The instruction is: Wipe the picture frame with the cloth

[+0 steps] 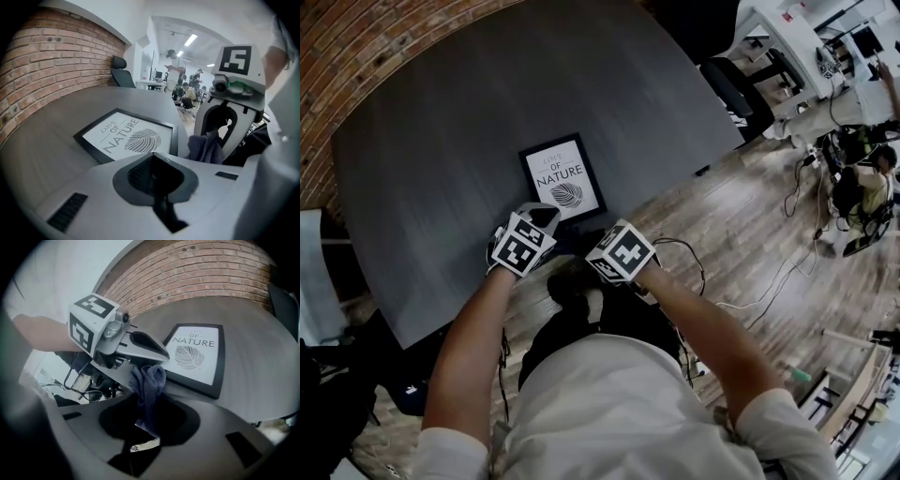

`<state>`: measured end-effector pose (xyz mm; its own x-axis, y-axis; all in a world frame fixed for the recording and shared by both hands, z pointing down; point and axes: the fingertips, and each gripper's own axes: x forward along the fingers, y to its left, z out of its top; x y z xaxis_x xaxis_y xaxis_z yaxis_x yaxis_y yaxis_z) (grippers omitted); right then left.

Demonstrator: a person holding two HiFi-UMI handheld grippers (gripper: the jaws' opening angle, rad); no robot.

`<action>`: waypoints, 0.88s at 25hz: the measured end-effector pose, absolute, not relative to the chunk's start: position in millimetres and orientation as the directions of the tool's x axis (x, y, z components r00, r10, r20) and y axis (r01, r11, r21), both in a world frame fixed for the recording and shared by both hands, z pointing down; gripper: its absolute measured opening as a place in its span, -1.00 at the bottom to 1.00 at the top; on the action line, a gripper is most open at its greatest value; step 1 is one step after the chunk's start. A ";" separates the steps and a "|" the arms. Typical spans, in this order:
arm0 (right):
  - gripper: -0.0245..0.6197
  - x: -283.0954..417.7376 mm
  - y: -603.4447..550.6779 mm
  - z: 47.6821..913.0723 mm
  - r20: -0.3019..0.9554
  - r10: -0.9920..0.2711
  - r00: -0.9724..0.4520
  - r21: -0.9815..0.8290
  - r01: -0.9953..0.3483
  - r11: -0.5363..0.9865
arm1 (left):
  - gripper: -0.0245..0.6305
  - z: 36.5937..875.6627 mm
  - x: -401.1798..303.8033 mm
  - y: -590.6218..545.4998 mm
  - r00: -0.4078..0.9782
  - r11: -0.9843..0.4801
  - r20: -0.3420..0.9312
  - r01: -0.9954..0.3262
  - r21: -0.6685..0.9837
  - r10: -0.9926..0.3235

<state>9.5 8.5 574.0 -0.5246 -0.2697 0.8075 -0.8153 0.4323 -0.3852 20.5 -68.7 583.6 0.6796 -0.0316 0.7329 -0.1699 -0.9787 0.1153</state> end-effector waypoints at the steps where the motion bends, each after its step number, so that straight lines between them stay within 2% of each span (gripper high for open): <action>1: -0.55 14.7 8.3 574.3 0.809 -0.281 -0.517 -0.383 -0.826 0.414 | -0.90 584.3 20.7 -67.0 0.671 -0.981 0.741 -0.160 0.108 -0.028; 22: -0.55 112.1 16.3 573.5 0.863 -0.416 -0.288 -0.221 -0.954 0.203 | -0.90 588.3 18.5 -57.3 0.664 -0.988 0.748 -0.120 0.098 -0.006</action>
